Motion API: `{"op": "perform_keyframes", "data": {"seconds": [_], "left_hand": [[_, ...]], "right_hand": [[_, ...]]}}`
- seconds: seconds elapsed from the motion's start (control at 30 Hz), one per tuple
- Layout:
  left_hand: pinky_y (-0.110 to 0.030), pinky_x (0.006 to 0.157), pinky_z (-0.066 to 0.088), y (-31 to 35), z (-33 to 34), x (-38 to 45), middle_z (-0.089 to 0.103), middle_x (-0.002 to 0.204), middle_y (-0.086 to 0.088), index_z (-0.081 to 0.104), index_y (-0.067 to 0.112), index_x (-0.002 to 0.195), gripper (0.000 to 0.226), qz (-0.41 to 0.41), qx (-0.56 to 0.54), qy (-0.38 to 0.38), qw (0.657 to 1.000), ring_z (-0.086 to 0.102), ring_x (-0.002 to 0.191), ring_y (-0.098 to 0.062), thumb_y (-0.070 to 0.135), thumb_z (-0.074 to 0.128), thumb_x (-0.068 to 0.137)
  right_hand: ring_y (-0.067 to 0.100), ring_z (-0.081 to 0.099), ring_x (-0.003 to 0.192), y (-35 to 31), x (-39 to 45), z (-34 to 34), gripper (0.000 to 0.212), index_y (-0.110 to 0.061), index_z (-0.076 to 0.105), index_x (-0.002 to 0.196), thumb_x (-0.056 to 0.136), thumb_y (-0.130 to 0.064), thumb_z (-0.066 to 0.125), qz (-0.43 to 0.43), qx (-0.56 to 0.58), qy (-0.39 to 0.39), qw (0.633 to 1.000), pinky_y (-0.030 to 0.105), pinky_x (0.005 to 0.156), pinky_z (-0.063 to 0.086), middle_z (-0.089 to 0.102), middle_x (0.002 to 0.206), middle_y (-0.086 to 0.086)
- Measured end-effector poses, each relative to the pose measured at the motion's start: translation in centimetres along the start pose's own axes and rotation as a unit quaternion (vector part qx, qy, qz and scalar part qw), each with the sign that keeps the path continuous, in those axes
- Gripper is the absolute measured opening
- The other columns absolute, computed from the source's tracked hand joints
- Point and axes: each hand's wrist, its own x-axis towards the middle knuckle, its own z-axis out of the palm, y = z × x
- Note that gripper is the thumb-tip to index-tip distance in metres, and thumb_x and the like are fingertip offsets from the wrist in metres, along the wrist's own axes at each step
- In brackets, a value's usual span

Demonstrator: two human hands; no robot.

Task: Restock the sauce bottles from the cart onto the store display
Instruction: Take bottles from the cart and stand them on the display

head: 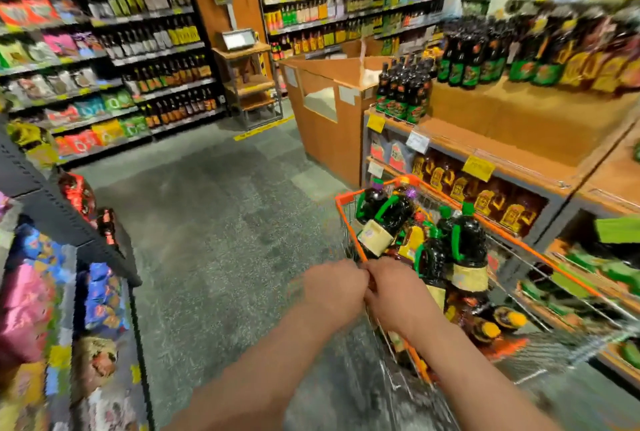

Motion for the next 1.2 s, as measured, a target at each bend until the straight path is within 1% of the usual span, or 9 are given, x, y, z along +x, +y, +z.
{"op": "perform_keyframes", "data": {"seconds": [0.23,0.33,0.43,0.57,0.67,0.77,0.93,1.07,1.2], "left_hand": [[-0.041,0.074,0.052,-4.6,-0.9,5.6,0.063,0.103,-0.009,0.062,0.016,0.106,0.022,0.119,-0.023,0.029,0.992,0.064,0.097,-0.035,0.020,0.050,0.088],[-0.041,0.075,0.052,-6.7,-0.7,10.6,0.063,0.105,-0.010,0.061,0.015,0.108,0.023,0.160,-0.015,0.028,0.987,0.063,0.099,-0.035,0.019,0.051,0.088],[-0.041,0.075,0.052,-9.4,-0.7,16.6,0.063,0.103,-0.009,0.062,0.014,0.105,0.021,0.188,-0.013,0.029,0.982,0.064,0.098,-0.034,0.016,0.052,0.087],[-0.041,0.074,0.051,-13.0,-1.5,24.0,0.062,0.103,-0.011,0.062,0.011,0.107,0.022,0.236,0.006,0.032,0.971,0.063,0.097,-0.035,0.017,0.051,0.088],[-0.039,0.074,0.051,-15.3,-1.8,29.4,0.063,0.104,-0.008,0.062,0.015,0.106,0.022,0.254,0.015,0.029,0.967,0.064,0.097,-0.033,0.020,0.051,0.088],[-0.040,0.077,0.051,-16.4,-1.5,34.2,0.062,0.106,-0.008,0.062,0.015,0.109,0.024,0.289,0.018,0.012,0.957,0.063,0.100,-0.032,0.018,0.052,0.088],[-0.039,0.073,0.051,-17.8,-0.4,43.1,0.063,0.102,-0.010,0.063,0.011,0.105,0.022,0.394,0.031,-0.004,0.919,0.064,0.097,-0.034,0.013,0.053,0.086],[-0.038,0.071,0.050,-17.9,0.8,48.9,0.064,0.102,-0.009,0.065,0.011,0.106,0.023,0.472,0.055,-0.005,0.880,0.064,0.096,-0.033,0.015,0.052,0.088],[-0.041,0.072,0.053,-16.8,1.7,52.3,0.064,0.099,-0.010,0.065,0.013,0.102,0.021,0.533,0.048,-0.023,0.844,0.065,0.094,-0.035,0.015,0.052,0.085]], "right_hand": [[0.027,0.057,0.088,-0.5,5.4,0.4,0.006,-0.018,0.051,0.079,0.083,-0.022,0.049,0.117,-0.024,0.029,0.992,0.035,0.067,0.038,0.059,0.090,0.008],[0.027,0.057,0.088,0.7,9.8,1.1,0.008,-0.015,0.055,0.082,0.082,-0.022,0.051,0.168,-0.029,0.051,0.984,0.033,0.064,0.035,0.059,0.090,0.007],[0.028,0.057,0.090,2.1,15.4,1.8,0.008,-0.013,0.058,0.085,0.081,-0.019,0.053,0.191,-0.013,0.074,0.979,0.034,0.068,0.038,0.059,0.092,0.008],[0.028,0.057,0.089,3.7,22.9,2.2,0.005,-0.016,0.050,0.079,0.082,-0.018,0.052,0.220,-0.017,0.075,0.972,0.032,0.063,0.033,0.057,0.089,0.006],[0.025,0.057,0.090,5.0,27.6,2.4,0.010,-0.013,0.057,0.090,0.085,-0.021,0.052,0.258,-0.020,0.073,0.963,0.032,0.067,0.040,0.058,0.094,0.006],[0.029,0.057,0.090,6.4,31.4,3.0,0.008,-0.013,0.055,0.088,0.083,-0.018,0.052,0.300,-0.014,0.076,0.951,0.033,0.067,0.039,0.059,0.093,0.009],[0.030,0.059,0.092,9.2,37.4,4.8,0.006,-0.015,0.054,0.084,0.080,-0.013,0.051,0.407,-0.004,0.098,0.908,0.030,0.064,0.034,0.062,0.096,0.011],[0.030,0.059,0.096,11.1,41.1,6.5,0.018,-0.010,0.061,0.093,0.078,-0.011,0.051,0.494,0.005,0.123,0.861,0.032,0.071,0.042,0.062,0.099,0.010],[0.029,0.060,0.096,12.7,42.2,8.3,0.023,-0.013,0.064,0.096,0.080,-0.016,0.049,0.569,0.005,0.165,0.806,0.037,0.074,0.046,0.063,0.101,0.008]]}}
